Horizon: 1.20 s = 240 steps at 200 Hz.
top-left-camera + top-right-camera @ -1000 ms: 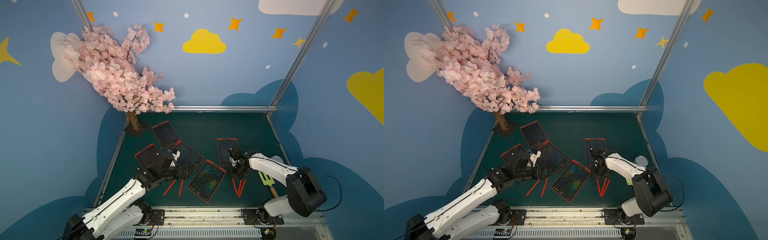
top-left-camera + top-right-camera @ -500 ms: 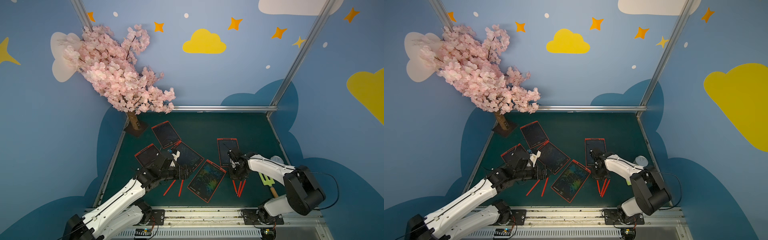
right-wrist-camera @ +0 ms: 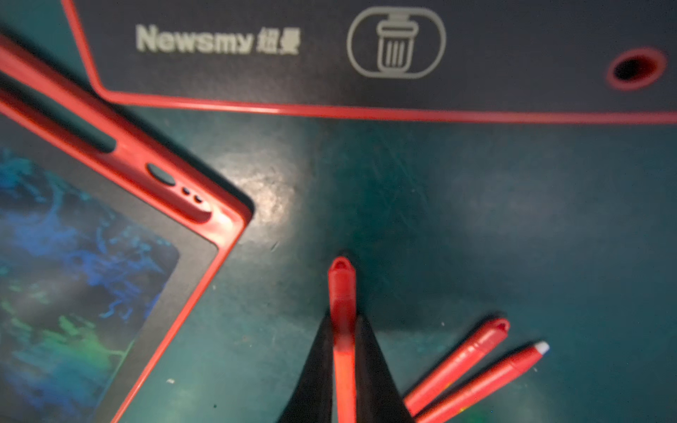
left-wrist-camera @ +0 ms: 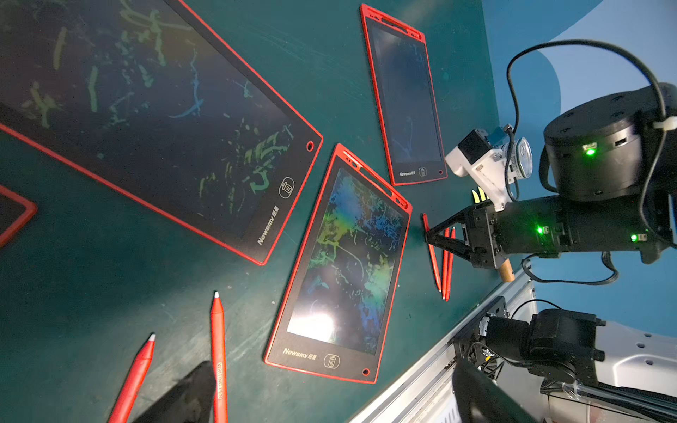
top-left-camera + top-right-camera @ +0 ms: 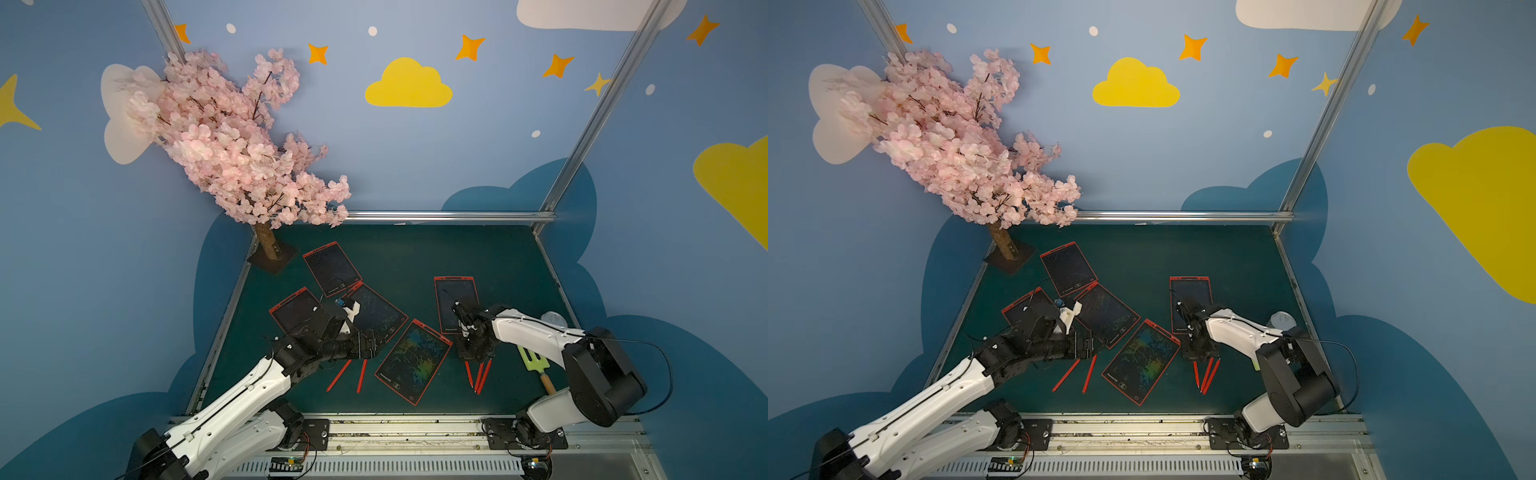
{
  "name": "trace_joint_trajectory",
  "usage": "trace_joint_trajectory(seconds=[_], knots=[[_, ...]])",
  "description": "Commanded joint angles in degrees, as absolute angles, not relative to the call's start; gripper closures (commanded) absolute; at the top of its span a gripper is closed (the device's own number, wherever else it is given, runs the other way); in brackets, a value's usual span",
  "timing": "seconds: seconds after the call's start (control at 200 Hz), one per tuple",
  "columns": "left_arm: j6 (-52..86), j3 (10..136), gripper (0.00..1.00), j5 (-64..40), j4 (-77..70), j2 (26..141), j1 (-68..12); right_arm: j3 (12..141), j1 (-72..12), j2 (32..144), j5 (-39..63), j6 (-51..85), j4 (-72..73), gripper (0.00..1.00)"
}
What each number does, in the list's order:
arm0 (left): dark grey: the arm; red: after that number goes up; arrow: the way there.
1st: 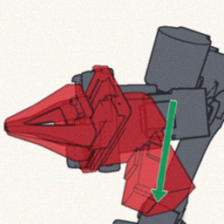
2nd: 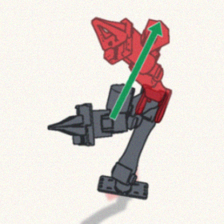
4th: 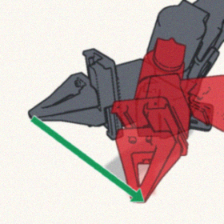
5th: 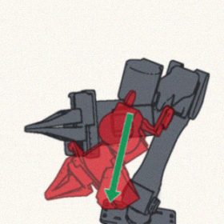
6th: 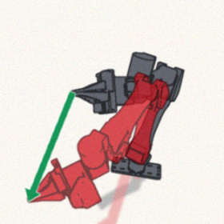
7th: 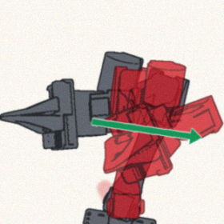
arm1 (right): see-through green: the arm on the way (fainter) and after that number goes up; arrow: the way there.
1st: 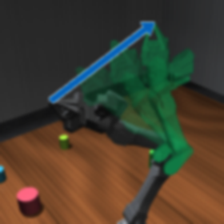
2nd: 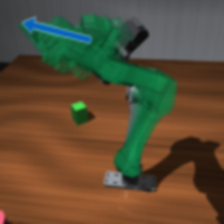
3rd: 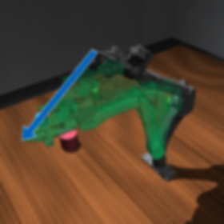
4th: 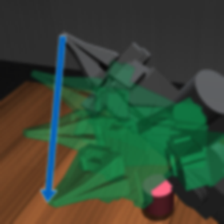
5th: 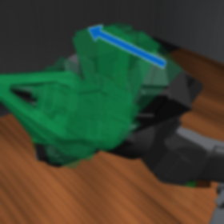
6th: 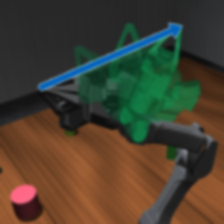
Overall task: Place the stylus back onto the writing tablet
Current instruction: Pick up the stylus from the center of the board.
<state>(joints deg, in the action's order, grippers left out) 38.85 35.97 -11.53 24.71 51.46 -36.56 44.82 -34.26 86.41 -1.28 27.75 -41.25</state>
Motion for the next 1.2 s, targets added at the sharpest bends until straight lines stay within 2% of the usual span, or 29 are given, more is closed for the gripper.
trace_joint_trajectory(seconds=[0.0, 0.305, 0.385, 0.701, 0.876, 0.991, 1.086, 1.196], knots=[[38.7, 35.13, 0.0, -11.32, 24.15, 51.14, -36.77, 45.08, -35.33, 88.81, -3.63, 28.3, -41.96, 0.88], [36.04, 35.24, 0.0, -13.01, 21.4, 51.8, -36.81, 45.94, -36.32, 88.14, -4.72, 27.69, -42.25, 0.9], [35.96, 34.9, 0.0, -16.12, 19.29, 52.71, -36.78, 45.97, -36.31, 86.76, -4.66, 27.3, -42.19, 0.9], [39.84, 32.72, 0.05, -20.03, 10.46, 54.7, -36.79, 47.11, -36.22, 82.13, -2.43, 25.65, -42.36, 0.9], [42.13, 32.08, 0.01, -22.57, 4.45, 57.44, -36.82, 48.58, -36.21, 79.99, -0.38, 25.39, -41.97, 0.9], [44.04, 31.49, 0.01, -24.82, -0.02, 60.13, -36.78, 50.06, -36.25, 79.15, 0.25, 25.48, -42.19, 0.89], [45.46, 30.91, 0.06, -26.24, -3.93, 62.59, -36.82, 51.37, -36.21, 78.37, 0.91, 25.71, -42.19, 0.9], [47.0, 31.03, 0.22, -27.48, -7.62, 65.39, -36.87, 53.09, -36.21, 77.41, 1.99, 26.01, -42.2, 0.89]])
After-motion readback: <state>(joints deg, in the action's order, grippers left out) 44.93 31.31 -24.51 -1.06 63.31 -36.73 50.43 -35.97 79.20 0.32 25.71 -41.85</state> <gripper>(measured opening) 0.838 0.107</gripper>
